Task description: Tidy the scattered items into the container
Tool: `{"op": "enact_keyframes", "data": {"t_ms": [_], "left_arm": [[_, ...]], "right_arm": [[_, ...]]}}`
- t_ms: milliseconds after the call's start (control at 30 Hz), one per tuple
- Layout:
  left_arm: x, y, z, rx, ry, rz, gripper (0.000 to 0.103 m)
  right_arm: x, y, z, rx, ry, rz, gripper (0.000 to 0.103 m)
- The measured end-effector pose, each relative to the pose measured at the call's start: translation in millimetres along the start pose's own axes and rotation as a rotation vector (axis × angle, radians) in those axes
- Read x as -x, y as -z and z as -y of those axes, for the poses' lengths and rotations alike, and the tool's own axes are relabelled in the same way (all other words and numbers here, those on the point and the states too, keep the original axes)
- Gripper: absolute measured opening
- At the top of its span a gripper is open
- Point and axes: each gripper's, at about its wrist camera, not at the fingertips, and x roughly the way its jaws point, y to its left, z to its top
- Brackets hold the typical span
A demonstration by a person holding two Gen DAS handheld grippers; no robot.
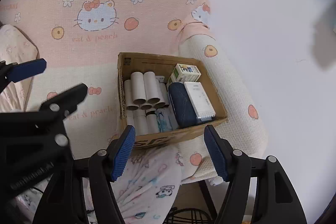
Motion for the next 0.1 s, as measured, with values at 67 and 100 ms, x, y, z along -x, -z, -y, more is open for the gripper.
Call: {"op": "enact_keyframes", "data": {"t_ms": [67, 100], "left_arm": [[0.2, 0.1, 2.8, -0.004, 0.011, -0.003, 0.08], [0.1, 0.1, 4.2, -0.008, 0.012, -0.003, 0.08]], "right_arm": [[0.0, 0.8, 0.5, -0.002, 0.006, 0.001, 0.066], [-0.3, 1.2, 0.6, -0.003, 0.007, -0.001, 0.066]]}}
